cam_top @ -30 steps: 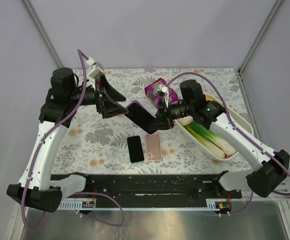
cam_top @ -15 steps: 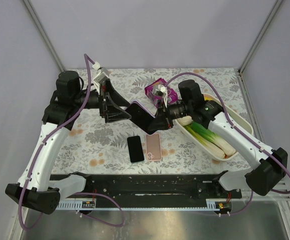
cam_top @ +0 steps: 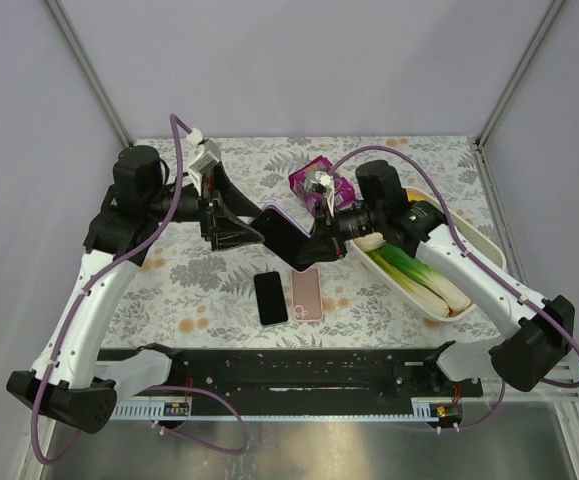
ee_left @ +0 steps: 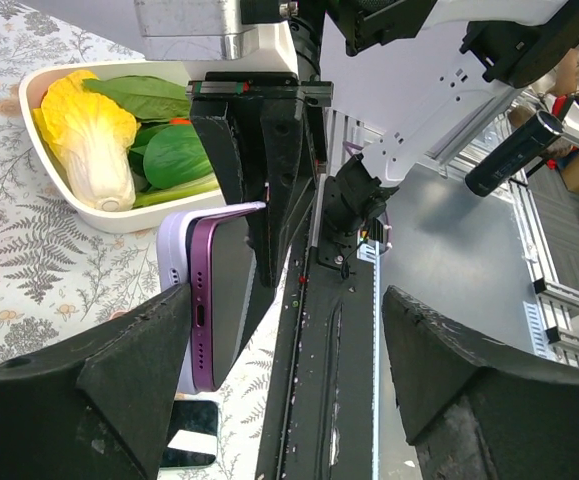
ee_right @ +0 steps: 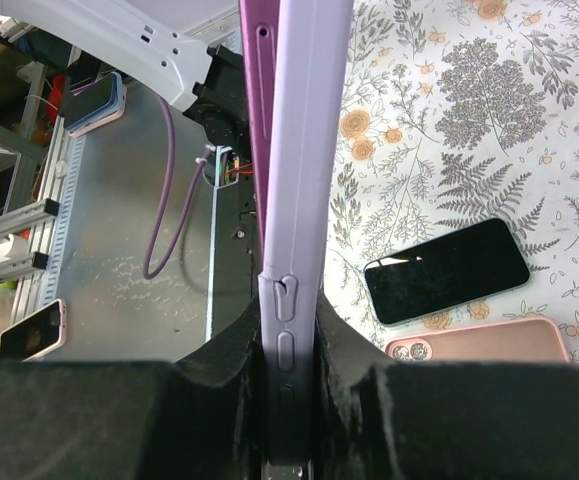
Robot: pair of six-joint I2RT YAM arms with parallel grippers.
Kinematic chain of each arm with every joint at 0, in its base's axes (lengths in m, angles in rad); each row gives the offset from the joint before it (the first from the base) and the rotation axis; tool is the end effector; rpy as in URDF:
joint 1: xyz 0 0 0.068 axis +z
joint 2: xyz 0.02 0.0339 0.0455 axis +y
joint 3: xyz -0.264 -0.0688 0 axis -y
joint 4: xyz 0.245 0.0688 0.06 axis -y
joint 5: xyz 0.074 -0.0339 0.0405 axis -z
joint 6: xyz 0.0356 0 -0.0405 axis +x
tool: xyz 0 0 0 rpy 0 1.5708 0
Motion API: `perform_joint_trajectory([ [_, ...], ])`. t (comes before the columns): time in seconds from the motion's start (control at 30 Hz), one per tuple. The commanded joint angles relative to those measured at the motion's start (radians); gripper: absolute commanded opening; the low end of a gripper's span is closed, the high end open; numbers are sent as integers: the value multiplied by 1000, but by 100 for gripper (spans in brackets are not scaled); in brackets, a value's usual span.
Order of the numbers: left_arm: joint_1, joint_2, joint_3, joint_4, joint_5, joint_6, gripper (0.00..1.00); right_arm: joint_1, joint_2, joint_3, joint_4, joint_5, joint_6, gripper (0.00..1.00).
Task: Take the phone out of the phone case
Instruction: Remove the phone case from the phone.
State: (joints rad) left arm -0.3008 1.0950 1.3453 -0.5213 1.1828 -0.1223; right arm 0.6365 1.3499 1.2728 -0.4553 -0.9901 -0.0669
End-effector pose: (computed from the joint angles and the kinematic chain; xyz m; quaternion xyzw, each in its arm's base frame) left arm 0.1868 -0.0925 0.4436 0.3949 0.6282 -0.5395 0.3979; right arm 0.2168 0.1973 0.3646 -0.4845 0.6360 0.5185 0.3031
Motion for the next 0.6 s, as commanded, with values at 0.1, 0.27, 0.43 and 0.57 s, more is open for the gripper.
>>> perform_joint_trajectory([
  [0.1,-89,-11,2,-37,72,50,77,8,8,36,81,44,10,0],
  [0.27,-92,3,43,-68,57,76,78,8,9,33,79,42,1,0],
  [0.43,-112,52,72,-103,55,99,78,12,8,30,76,45,-4,0],
  [0.57,-149,85,61,-138,18,159,77,12,2,28,75,50,-8,0],
])
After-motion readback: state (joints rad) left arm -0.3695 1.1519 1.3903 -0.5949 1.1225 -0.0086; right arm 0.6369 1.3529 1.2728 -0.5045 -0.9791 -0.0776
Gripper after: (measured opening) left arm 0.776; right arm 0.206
